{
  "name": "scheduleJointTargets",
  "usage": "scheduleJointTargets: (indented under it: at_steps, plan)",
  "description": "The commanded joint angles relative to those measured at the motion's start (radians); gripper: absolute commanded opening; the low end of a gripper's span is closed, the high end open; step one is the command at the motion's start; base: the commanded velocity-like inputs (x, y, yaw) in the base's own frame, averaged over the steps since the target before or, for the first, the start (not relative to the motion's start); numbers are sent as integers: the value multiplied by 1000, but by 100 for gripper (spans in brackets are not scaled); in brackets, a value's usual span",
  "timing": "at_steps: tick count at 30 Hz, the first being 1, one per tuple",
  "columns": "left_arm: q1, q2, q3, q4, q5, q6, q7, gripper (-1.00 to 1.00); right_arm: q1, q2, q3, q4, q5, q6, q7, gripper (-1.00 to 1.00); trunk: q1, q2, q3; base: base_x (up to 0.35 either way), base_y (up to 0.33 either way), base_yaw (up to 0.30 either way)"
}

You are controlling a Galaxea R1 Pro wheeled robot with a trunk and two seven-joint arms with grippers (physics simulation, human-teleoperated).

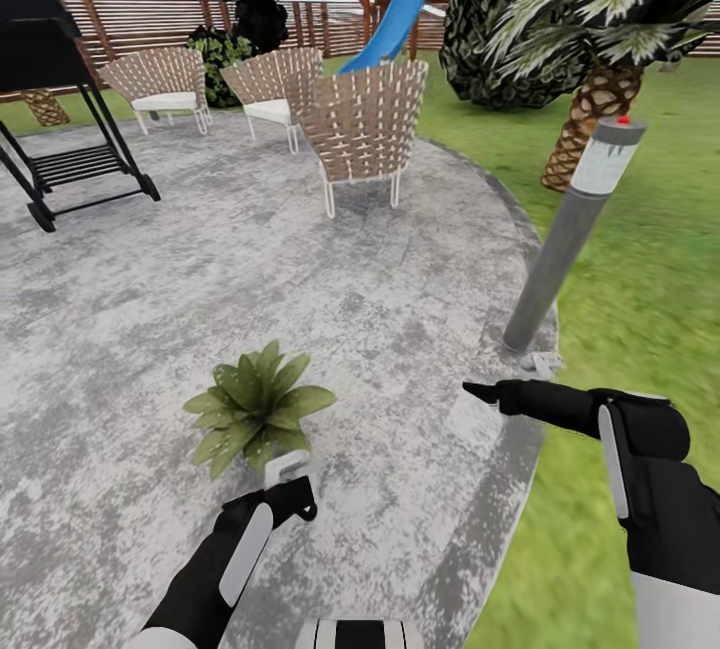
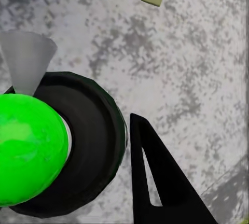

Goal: Pick up the pesticide atomizer in the garden and spray insectifuge to fully cover both potted plants in the garden.

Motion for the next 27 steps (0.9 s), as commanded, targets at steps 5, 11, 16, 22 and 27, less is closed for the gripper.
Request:
scheduleJointTargets:
  at_steps: [5, 11, 16, 22, 27]
  plan:
    - [0, -2, -2, -1, 11, -4, 9, -100, 1, 16, 51, 8, 29, 3, -122, 100, 0, 0, 2, 272, -227, 268]
    - [0, -17, -4, 6, 10, -4, 8, -100, 1, 24, 120, 10, 27, 3, -240, 100, 0, 0, 4, 157, -302, 189]
    - [11, -7, -17, 29, 23, -15, -3, -100, 12, 35, 133, 3, 25, -8, -237, 100, 0, 0, 4, -10, -205, 14]
    - [12, 27, -51, 35, 43, -49, -35, -100, 10, 56, 133, 2, 24, -25, -237, 100, 0, 0, 4, 0, 0, 0]
    - [12, 35, -58, 35, 43, -77, -47, -100, 10, 56, 133, 2, 24, -25, -237, 100, 0, 0, 4, 0, 0, 0]
